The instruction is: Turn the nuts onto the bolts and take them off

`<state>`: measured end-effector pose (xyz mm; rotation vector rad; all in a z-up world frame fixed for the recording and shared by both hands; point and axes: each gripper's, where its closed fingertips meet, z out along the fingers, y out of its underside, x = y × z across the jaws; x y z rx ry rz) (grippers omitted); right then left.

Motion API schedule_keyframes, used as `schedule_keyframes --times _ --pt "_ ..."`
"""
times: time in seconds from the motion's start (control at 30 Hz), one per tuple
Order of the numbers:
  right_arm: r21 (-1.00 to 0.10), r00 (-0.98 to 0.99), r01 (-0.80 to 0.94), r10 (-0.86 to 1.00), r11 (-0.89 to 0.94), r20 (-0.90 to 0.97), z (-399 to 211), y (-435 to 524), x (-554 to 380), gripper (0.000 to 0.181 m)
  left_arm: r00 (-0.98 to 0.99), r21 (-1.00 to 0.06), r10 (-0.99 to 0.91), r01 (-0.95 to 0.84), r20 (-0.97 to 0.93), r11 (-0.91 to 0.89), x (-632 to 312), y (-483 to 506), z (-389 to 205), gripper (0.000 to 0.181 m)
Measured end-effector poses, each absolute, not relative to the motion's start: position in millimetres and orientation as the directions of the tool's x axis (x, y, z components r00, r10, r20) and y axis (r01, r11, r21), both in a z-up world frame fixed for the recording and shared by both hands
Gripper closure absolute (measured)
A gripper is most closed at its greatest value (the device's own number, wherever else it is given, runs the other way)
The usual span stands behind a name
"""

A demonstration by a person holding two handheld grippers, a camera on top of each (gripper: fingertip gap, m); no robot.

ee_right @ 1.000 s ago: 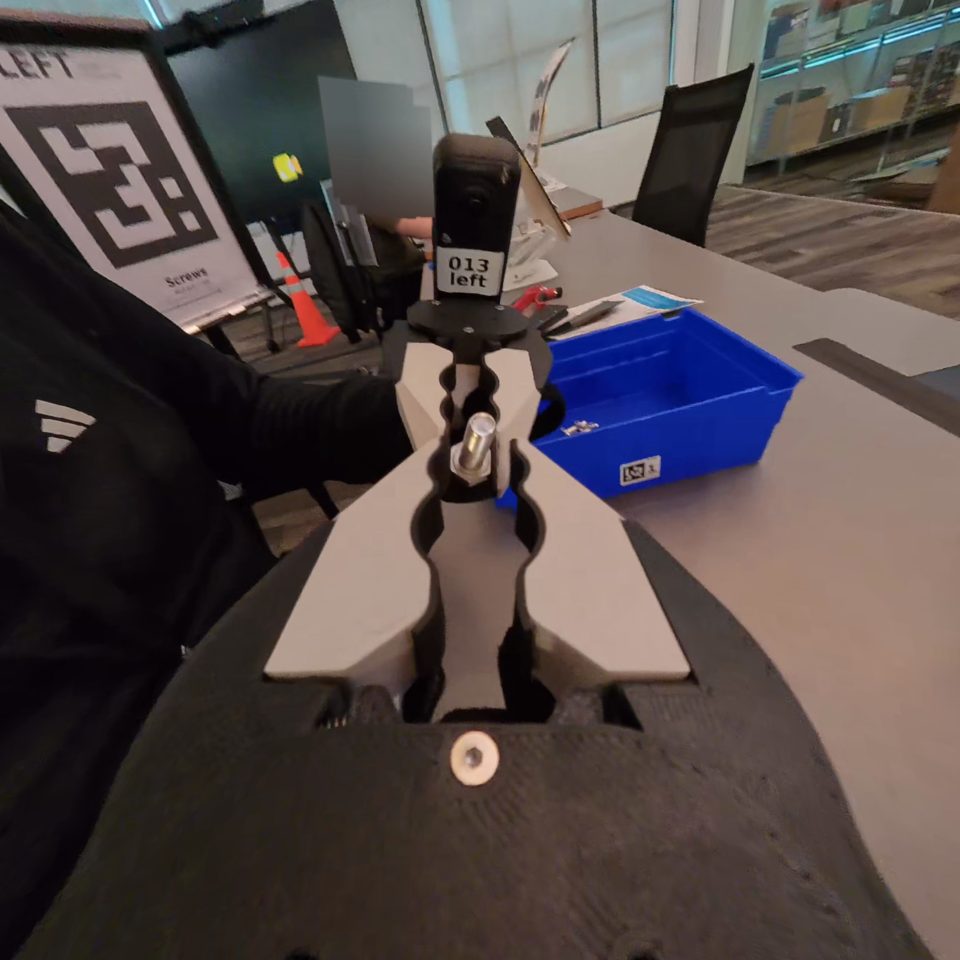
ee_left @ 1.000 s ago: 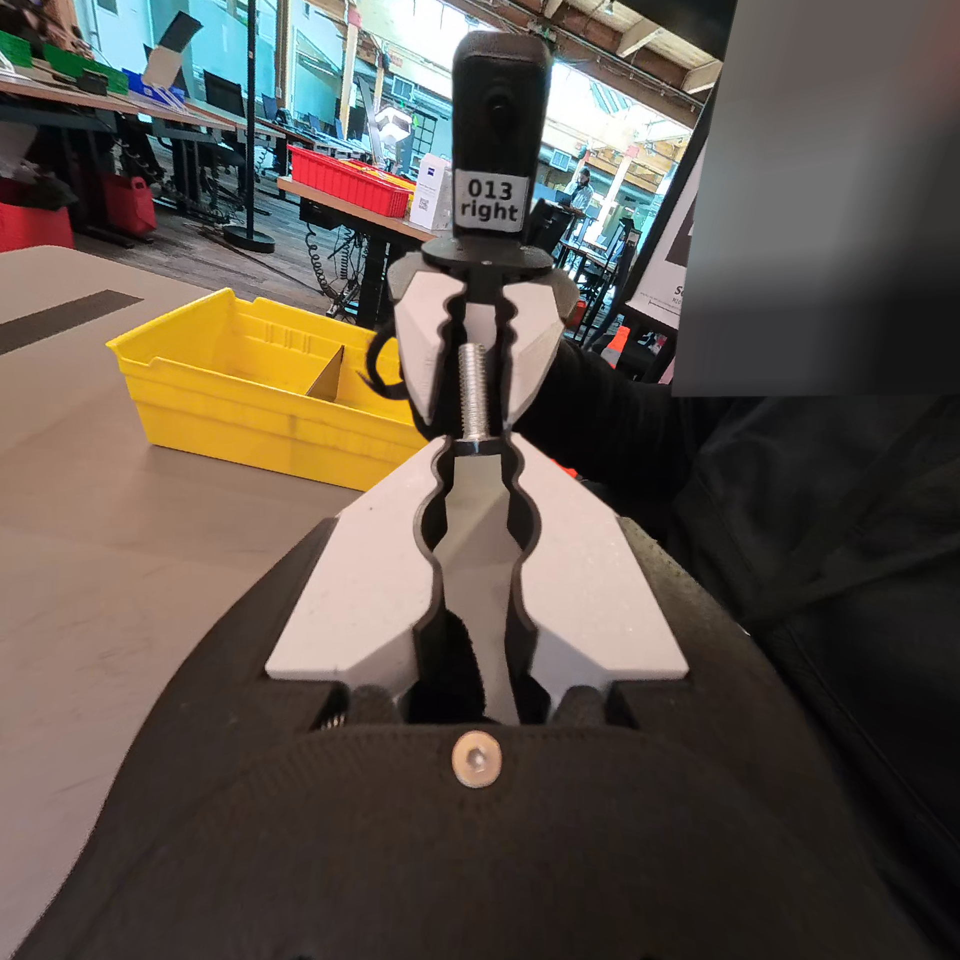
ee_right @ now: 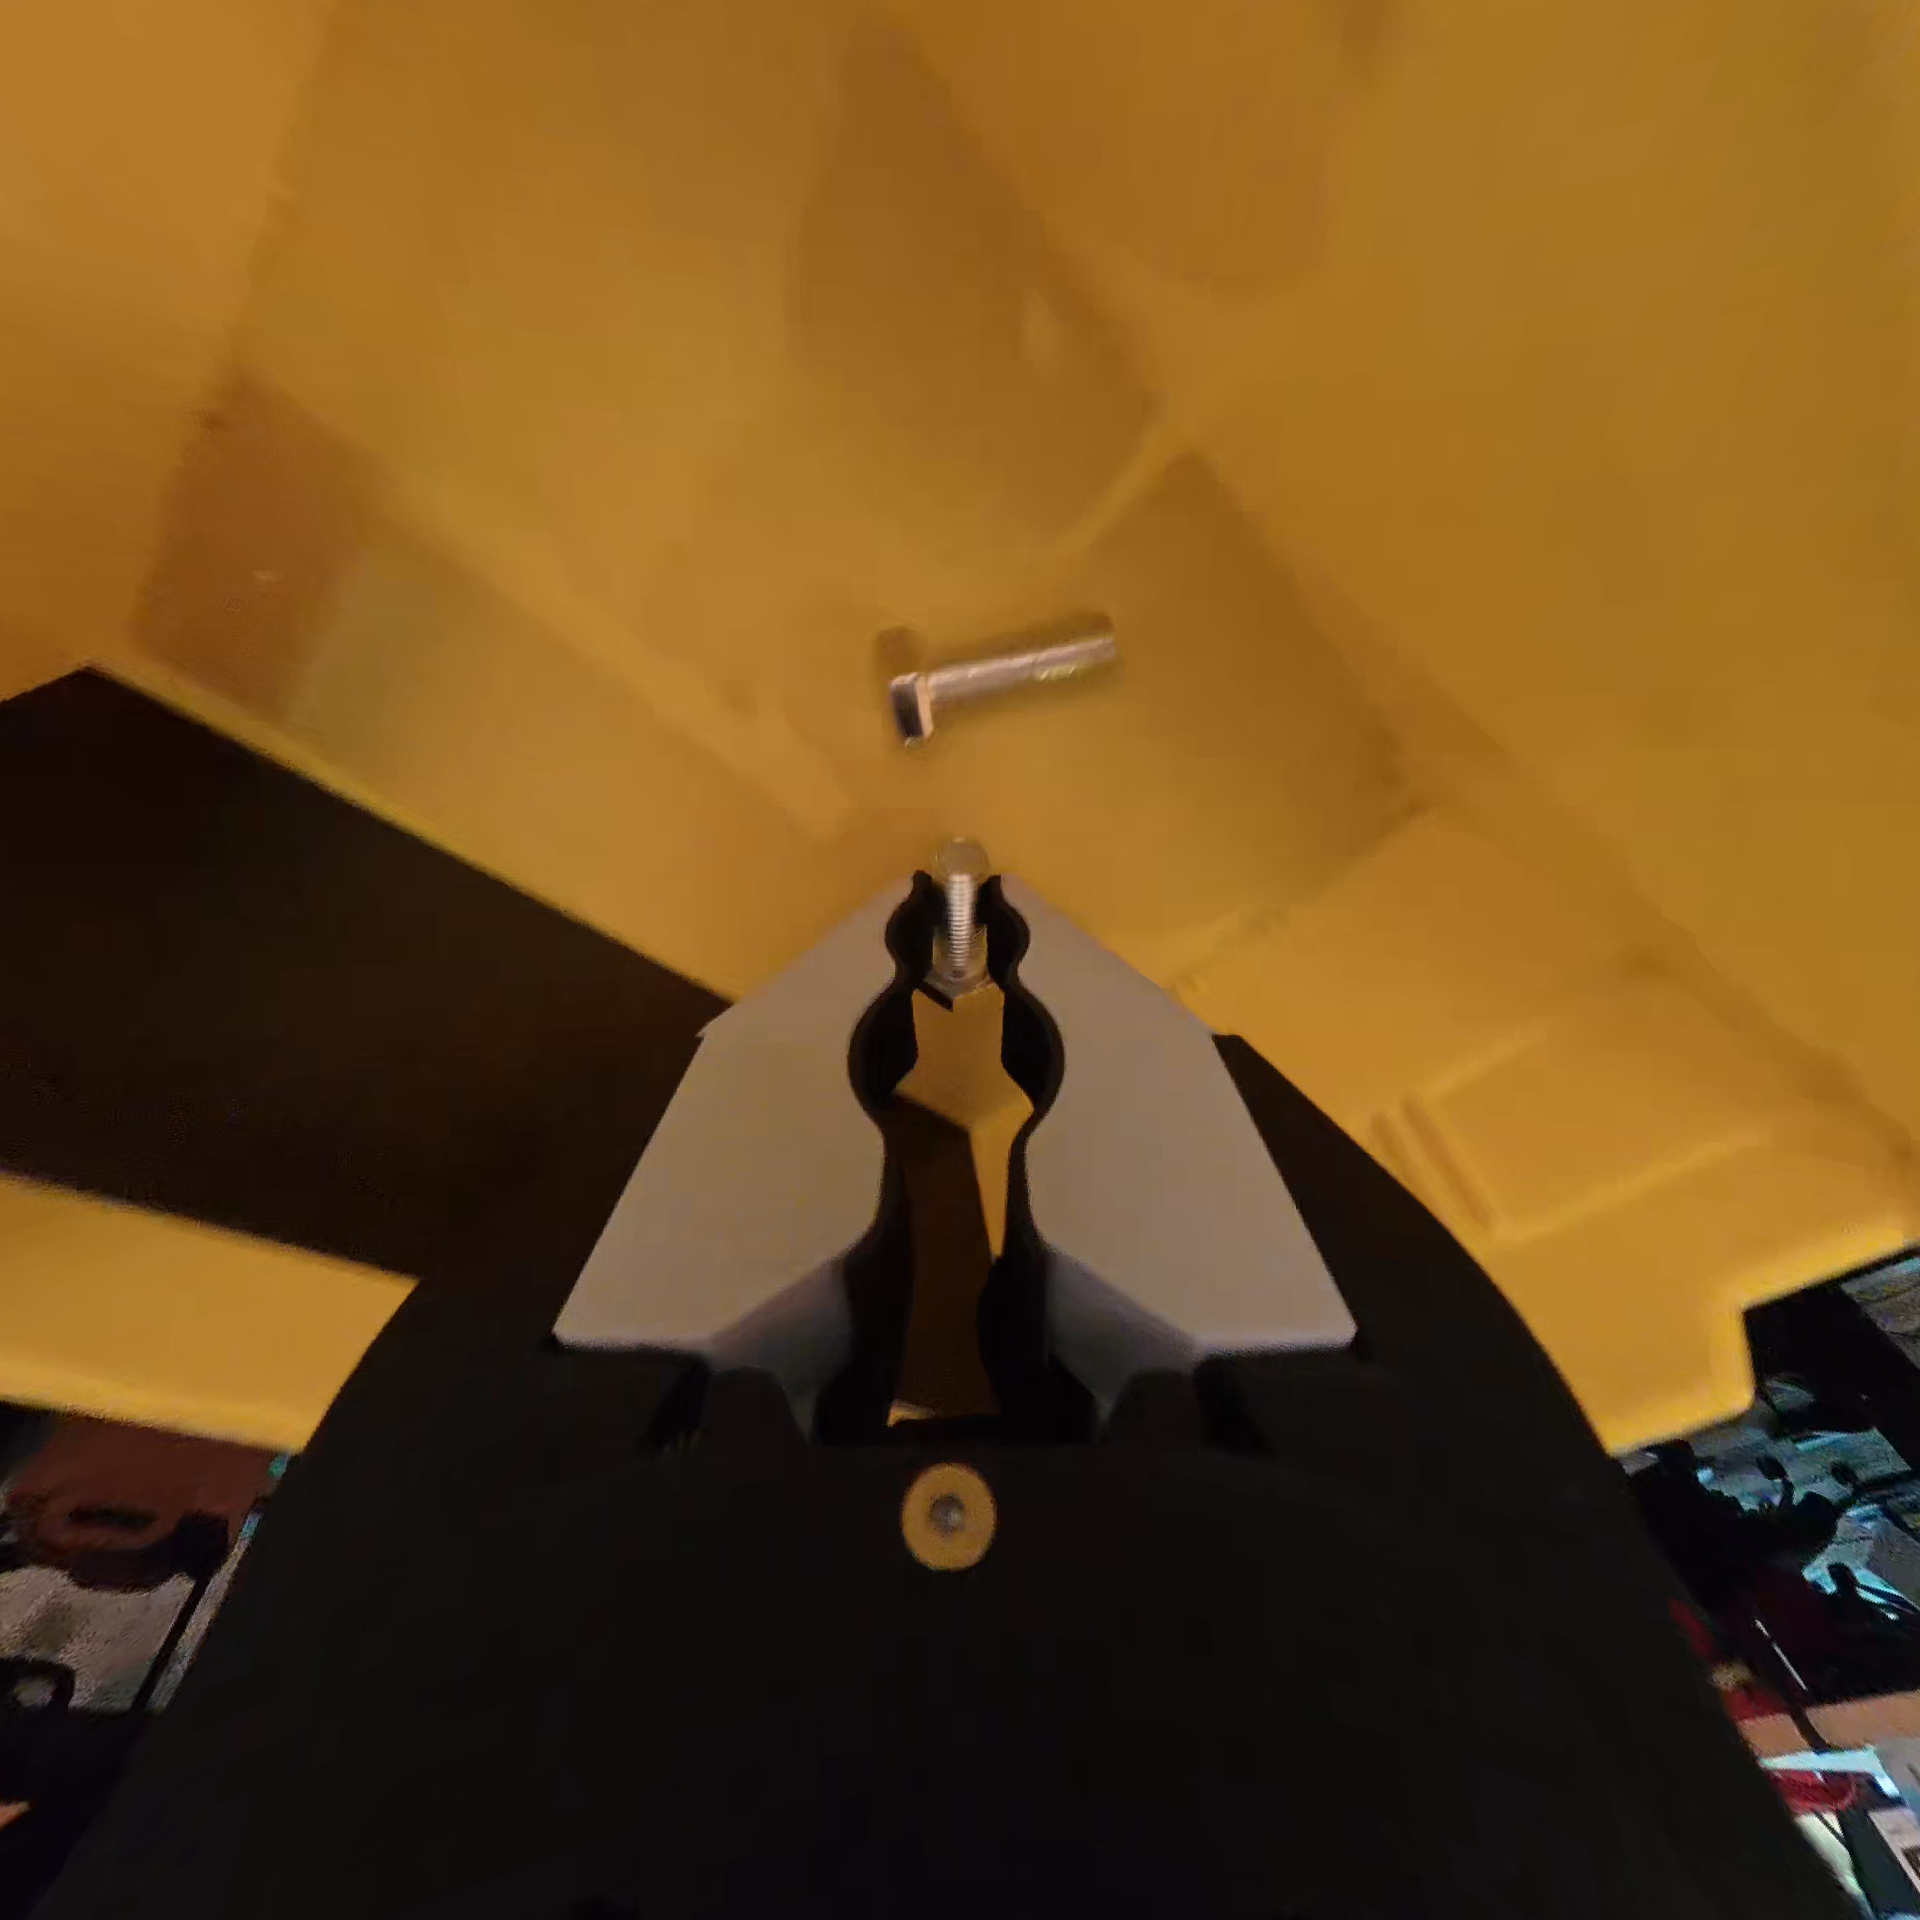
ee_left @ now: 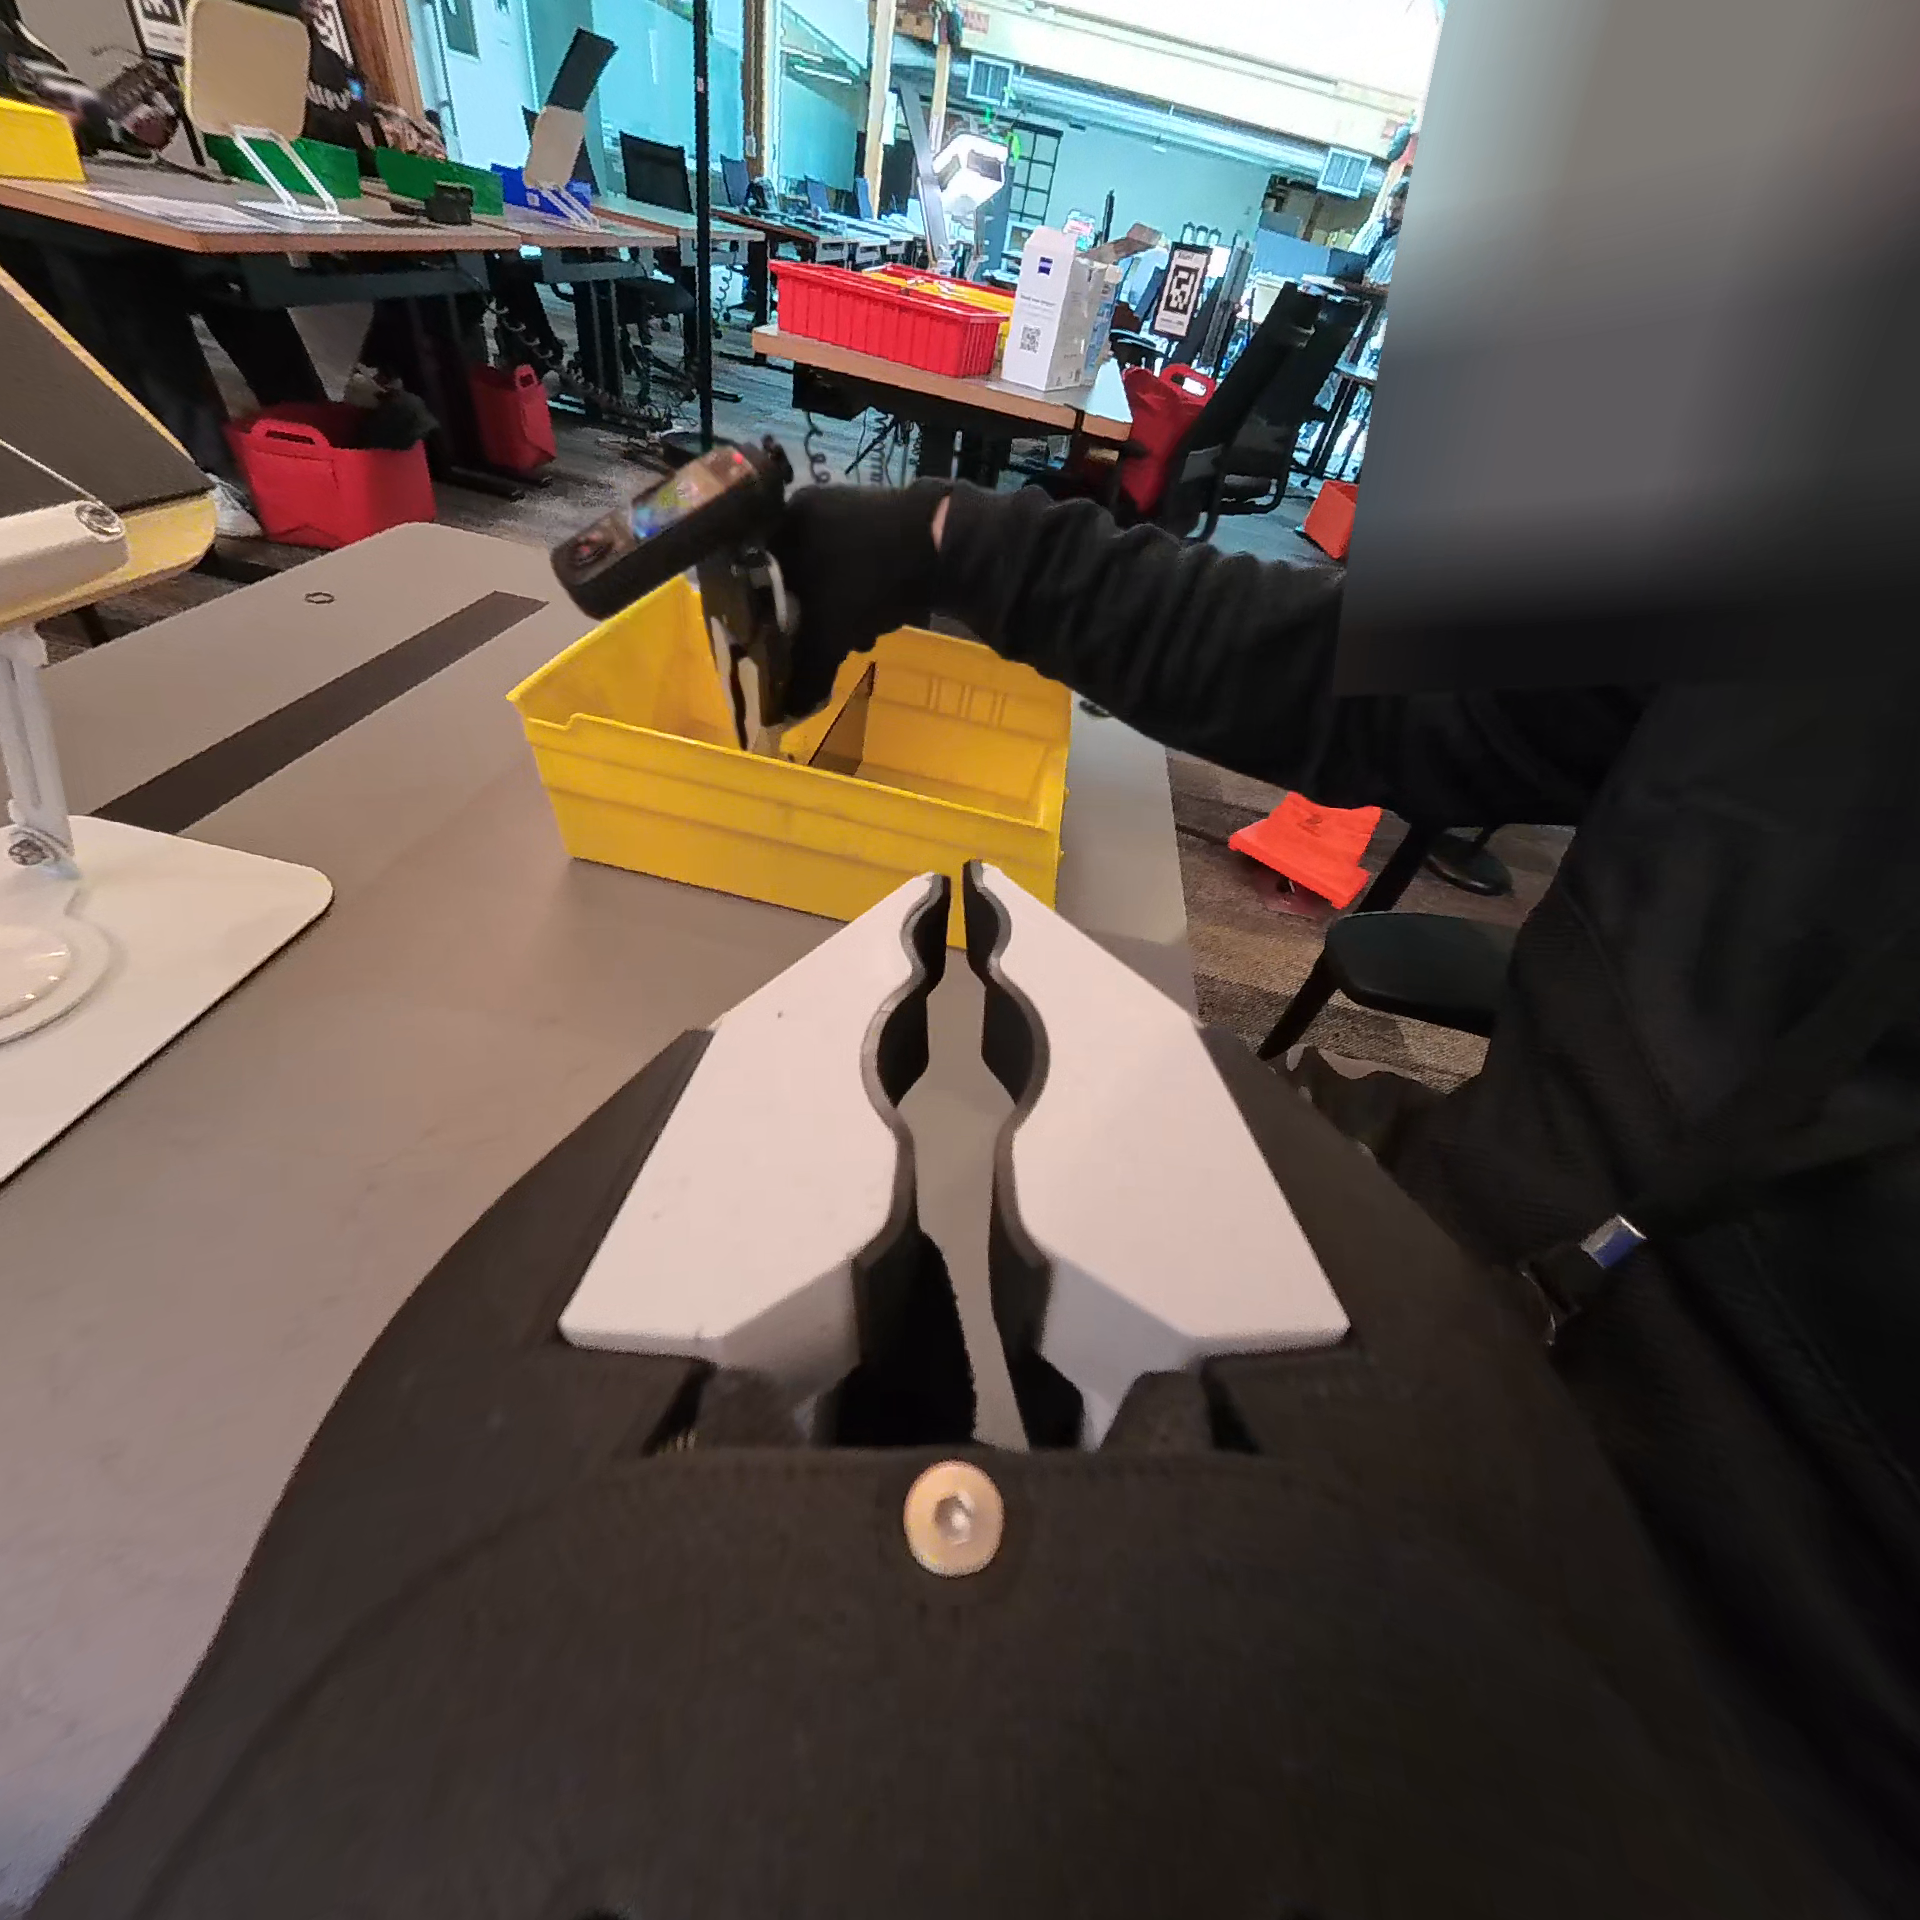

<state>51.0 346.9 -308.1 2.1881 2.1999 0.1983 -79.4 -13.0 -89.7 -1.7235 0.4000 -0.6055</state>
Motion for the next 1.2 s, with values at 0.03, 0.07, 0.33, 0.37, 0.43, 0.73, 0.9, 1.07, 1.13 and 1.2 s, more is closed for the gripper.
schedule_keyframes --times 0.03,0.07,0.33,0.37,0.43,0.73,0.9,1.07,1.13,1.2 --pt "0.111 -0.005 0.994 0.998 -0.003 0.070 -312.1 350.3 48.1 0.173 0.808 -0.970 -0.561 0.050 0.179 -0.238 -80.5 -12.9 -90.4 0.180" --pt "0.102 0.003 0.995 0.998 -0.009 0.064 -313.6 351.3 45.3 0.167 0.812 -0.970 -0.557 0.047 0.177 -0.239 -81.8 -12.9 -90.9 0.179" --pt "-0.149 0.018 0.989 0.984 0.008 0.176 -248.3 342.4 21.2 0.157 0.907 -0.959 -0.411 -0.029 0.093 -0.282 -135.3 -18.5 -89.1 0.169" --pt "-0.183 0.008 0.983 0.985 0.023 0.171 -239.7 334.0 19.0 0.157 0.930 -0.950 -0.362 -0.050 0.068 -0.307 -151.2 -21.9 -89.3 0.166" --pt "-0.242 -0.016 0.968 0.983 0.061 0.183 -224.6 319.0 15.2 0.158 0.973 -0.924 -0.231 -0.075 0.014 -0.374 -190.2 -31.9 -90.9 0.161" --pt "-0.380 -0.078 0.912 0.976 0.153 0.205 -195.5 268.3 10.9 0.163 0.979 -0.620 0.166 0.054 -0.123 -0.782 -328.5 -110.5 -162.5 0.145" --pt "-0.397 -0.115 0.899 0.974 0.186 0.195 -198.0 246.5 11.8 0.163 0.986 -0.434 0.119 0.059 -0.113 -0.899 -329.0 -134.8 -216.6 0.141" --pt "-0.397 -0.165 0.890 0.970 0.224 0.177 -206.3 226.8 10.2 0.163 0.985 -0.230 0.019 -0.022 -0.171 -0.973 -327.9 -154.0 -269.3 0.126" --pt "-0.396 -0.183 0.887 0.968 0.238 0.172 -209.1 220.3 9.8 0.164 0.979 -0.184 -0.002 -0.041 -0.204 -0.982 -330.0 -156.3 -280.6 0.124" --pt "-0.397 -0.194 0.884 0.967 0.246 0.166 -211.2 215.7 9.6 0.163 0.978 -0.140 -0.026 -0.055 -0.206 -0.989 -329.4 -158.4 -291.1 0.123"
